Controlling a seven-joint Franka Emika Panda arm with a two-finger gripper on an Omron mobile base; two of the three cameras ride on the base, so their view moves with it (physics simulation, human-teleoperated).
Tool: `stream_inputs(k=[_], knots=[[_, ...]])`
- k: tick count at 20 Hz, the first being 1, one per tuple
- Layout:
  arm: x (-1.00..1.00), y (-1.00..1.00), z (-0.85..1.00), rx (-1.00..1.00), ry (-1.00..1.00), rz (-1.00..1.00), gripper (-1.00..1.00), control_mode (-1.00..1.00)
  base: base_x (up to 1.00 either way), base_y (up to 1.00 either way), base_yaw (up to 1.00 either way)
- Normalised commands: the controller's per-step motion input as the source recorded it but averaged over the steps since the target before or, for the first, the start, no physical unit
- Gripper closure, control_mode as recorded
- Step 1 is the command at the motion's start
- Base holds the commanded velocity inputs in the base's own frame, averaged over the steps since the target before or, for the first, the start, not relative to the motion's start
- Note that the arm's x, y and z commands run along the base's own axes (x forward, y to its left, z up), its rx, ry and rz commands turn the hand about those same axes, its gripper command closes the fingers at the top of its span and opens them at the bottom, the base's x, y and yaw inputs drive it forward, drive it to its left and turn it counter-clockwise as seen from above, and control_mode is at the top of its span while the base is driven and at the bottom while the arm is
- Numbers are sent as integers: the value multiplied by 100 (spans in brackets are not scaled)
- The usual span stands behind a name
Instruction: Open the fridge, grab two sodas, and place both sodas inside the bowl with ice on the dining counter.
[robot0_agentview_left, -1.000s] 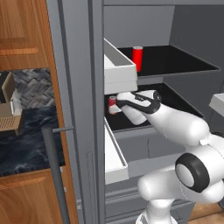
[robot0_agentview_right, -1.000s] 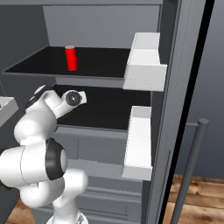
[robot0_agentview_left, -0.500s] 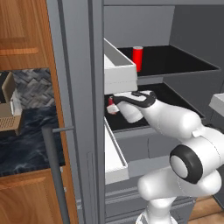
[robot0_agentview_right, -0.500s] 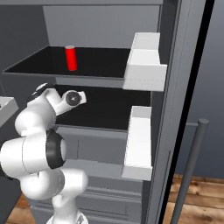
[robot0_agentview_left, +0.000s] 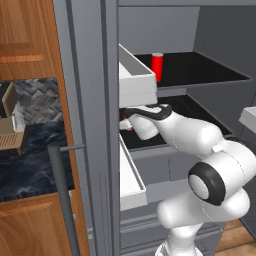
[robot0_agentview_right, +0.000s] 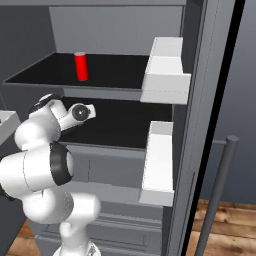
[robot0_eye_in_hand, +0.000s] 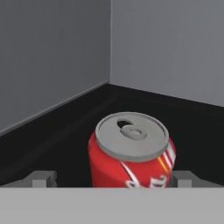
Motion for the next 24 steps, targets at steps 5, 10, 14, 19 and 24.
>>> stream_inputs(k=[5, 10, 14, 19, 24], knots=[[11, 1, -2, 0, 0, 0, 100, -100, 0, 0, 0], [9, 0, -4, 0, 0, 0, 100, -100, 0, 0, 0], [12, 2, -5, 0, 0, 0, 100, -100, 0, 0, 0], [1, 2, -1, -2, 0, 0, 100, -100, 0, 0, 0], [0, -3, -2, 0, 0, 0, 100, -100, 0, 0, 0]])
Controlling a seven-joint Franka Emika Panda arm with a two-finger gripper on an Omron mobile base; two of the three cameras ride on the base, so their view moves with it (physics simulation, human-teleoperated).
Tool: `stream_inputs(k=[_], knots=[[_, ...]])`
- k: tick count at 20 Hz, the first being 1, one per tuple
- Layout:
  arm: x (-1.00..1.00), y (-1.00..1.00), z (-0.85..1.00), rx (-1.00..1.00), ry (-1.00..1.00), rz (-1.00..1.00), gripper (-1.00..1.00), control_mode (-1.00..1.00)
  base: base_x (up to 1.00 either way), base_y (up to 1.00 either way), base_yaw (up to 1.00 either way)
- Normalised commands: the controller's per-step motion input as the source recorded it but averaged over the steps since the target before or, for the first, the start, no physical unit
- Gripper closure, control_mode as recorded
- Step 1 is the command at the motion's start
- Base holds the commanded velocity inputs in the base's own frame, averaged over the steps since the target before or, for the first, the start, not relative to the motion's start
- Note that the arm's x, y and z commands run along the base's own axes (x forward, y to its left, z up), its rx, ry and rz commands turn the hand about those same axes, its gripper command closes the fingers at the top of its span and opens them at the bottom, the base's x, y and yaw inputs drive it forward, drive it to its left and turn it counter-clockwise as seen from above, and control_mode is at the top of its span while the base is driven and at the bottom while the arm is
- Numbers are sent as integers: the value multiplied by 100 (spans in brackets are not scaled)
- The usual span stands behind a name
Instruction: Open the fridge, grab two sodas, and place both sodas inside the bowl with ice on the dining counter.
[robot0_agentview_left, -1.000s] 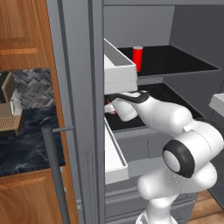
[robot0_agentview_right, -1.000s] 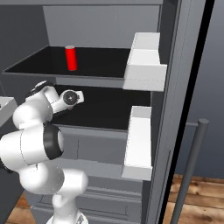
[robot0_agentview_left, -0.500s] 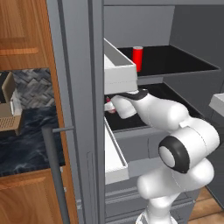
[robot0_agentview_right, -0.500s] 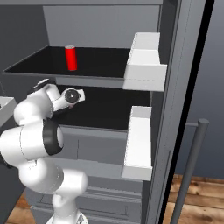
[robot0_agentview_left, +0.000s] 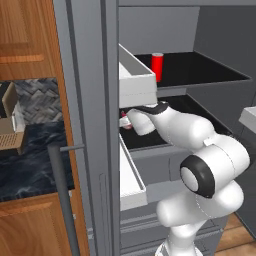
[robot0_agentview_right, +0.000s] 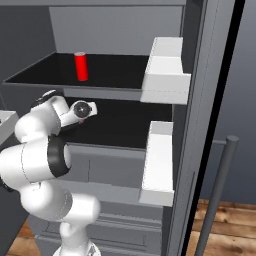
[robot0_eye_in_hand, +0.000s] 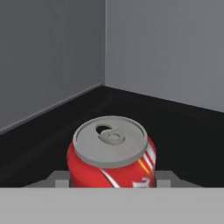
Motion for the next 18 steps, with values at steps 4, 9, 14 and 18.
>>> stream_inputs(k=[4, 9, 14, 18], knots=[[-9, -17, 0, 1, 0, 0, 100, -100, 0, 0, 0], [-46, -5, 25, 1, -1, 0, 100, -100, 0, 0, 0], [-67, 0, 60, -1, 0, 0, 100, -100, 0, 0, 0], [-83, -3, 83, -3, 2, 0, 100, -100, 0, 0, 0]])
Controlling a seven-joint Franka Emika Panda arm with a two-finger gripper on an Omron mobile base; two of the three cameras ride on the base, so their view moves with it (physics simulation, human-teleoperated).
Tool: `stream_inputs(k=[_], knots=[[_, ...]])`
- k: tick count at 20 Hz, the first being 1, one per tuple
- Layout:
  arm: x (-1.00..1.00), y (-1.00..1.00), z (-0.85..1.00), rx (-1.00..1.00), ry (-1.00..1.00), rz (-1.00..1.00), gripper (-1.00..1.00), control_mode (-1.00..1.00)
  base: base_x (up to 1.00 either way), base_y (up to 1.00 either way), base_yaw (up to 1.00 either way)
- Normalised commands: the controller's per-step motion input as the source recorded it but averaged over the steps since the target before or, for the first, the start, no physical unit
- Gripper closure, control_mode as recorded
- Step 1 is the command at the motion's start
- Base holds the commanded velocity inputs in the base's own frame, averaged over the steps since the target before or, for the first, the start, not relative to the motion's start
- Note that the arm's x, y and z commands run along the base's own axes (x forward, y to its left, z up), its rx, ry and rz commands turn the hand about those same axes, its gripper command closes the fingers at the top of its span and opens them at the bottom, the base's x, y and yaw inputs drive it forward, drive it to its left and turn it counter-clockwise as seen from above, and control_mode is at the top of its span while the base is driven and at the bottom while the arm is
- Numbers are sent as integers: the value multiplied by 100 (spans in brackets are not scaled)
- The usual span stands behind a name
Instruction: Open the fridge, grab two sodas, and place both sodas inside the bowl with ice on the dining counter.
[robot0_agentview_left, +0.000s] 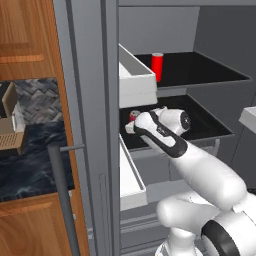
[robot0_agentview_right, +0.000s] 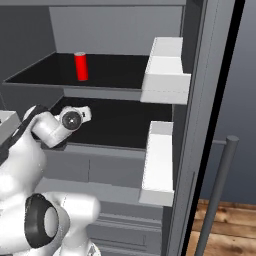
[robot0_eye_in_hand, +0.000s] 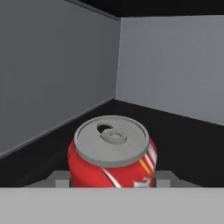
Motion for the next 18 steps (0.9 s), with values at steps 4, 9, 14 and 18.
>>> stream_inputs(k=[4, 9, 14, 18], knots=[[-80, -7, 89, -4, 17, 0, 100, -100, 0, 0, 0], [-80, -17, 79, -9, 20, 0, 100, -100, 0, 0, 0], [-82, -24, 57, -4, 16, 0, 100, -100, 0, 0, 0], [-90, -55, 29, 0, 7, 0, 100, -100, 0, 0, 0]])
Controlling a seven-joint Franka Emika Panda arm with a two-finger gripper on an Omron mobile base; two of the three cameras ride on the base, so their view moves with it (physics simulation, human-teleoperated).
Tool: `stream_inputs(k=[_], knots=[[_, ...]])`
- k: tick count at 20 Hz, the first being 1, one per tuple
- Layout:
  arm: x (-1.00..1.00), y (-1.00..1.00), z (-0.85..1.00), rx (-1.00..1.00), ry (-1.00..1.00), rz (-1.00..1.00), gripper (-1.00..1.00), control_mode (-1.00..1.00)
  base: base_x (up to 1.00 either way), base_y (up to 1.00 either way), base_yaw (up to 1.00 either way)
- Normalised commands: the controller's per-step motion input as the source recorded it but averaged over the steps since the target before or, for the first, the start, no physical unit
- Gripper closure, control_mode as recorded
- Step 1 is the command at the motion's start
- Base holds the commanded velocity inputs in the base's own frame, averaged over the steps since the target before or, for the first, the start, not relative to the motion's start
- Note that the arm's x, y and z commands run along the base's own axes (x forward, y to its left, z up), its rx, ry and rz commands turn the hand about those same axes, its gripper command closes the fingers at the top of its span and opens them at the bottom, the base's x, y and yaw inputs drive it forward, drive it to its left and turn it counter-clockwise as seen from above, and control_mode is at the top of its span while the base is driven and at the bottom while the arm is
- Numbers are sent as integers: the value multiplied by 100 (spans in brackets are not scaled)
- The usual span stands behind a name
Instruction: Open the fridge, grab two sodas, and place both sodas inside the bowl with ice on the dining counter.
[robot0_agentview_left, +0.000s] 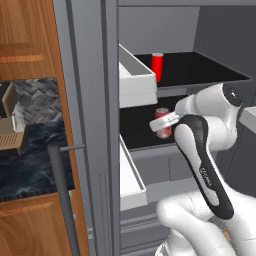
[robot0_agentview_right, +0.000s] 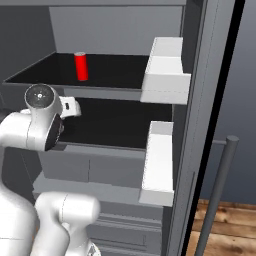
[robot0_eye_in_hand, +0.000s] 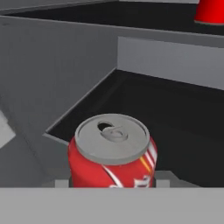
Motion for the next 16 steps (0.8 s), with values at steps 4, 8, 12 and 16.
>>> stream_inputs(k=[4, 8, 12, 16], knots=[[-96, -65, 22, 0, 1, 0, 100, -100, 0, 0, 0], [-94, -55, 48, 0, 0, 0, 100, -100, 0, 0, 0], [-90, -25, 55, 0, 0, 0, 100, -100, 0, 0, 0], [-77, -2, 46, 0, 0, 0, 100, -100, 0, 0, 0]])
